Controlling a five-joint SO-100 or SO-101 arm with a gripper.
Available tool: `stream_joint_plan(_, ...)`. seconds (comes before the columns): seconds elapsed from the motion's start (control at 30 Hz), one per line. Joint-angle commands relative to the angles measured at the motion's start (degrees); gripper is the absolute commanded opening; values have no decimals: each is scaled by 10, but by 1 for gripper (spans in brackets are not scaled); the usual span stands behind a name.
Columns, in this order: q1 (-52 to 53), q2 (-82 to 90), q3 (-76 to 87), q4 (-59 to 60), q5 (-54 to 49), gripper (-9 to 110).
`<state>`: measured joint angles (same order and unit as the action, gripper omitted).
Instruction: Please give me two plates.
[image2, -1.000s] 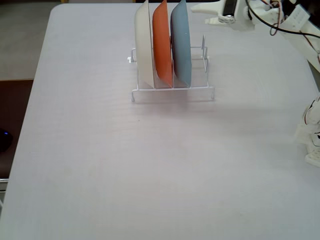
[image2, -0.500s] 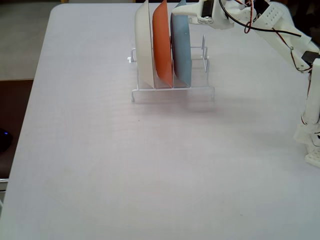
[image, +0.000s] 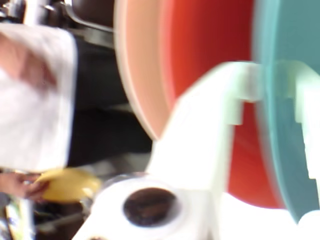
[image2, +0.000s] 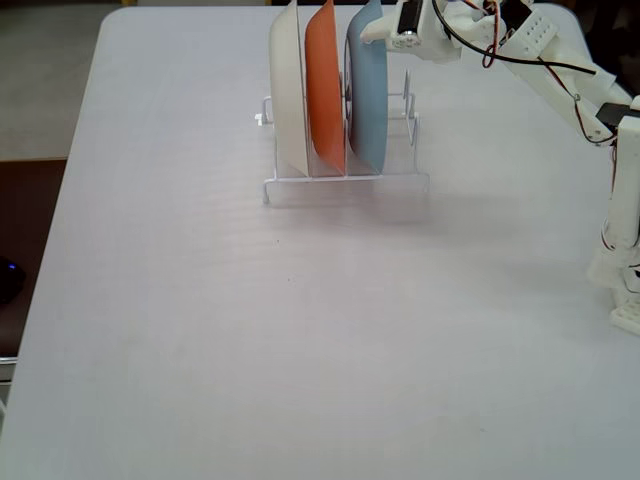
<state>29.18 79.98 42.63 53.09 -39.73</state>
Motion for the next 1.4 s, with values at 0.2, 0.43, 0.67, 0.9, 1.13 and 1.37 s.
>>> stream_joint_plan(0.2, 21, 23, -217, 22, 80, 0)
stream_joint_plan(0.43, 26, 103, -226, 49, 141, -1)
stream_joint_plan(0.67, 28, 173, -226, 112, 192, -1)
stream_joint_plan(0.9, 4, 236, -226, 184, 250, -1)
stream_joint_plan(1.13, -53, 279, -226, 208, 301, -1)
stream_joint_plan(1.37, -167, 305, -226, 165, 350, -1)
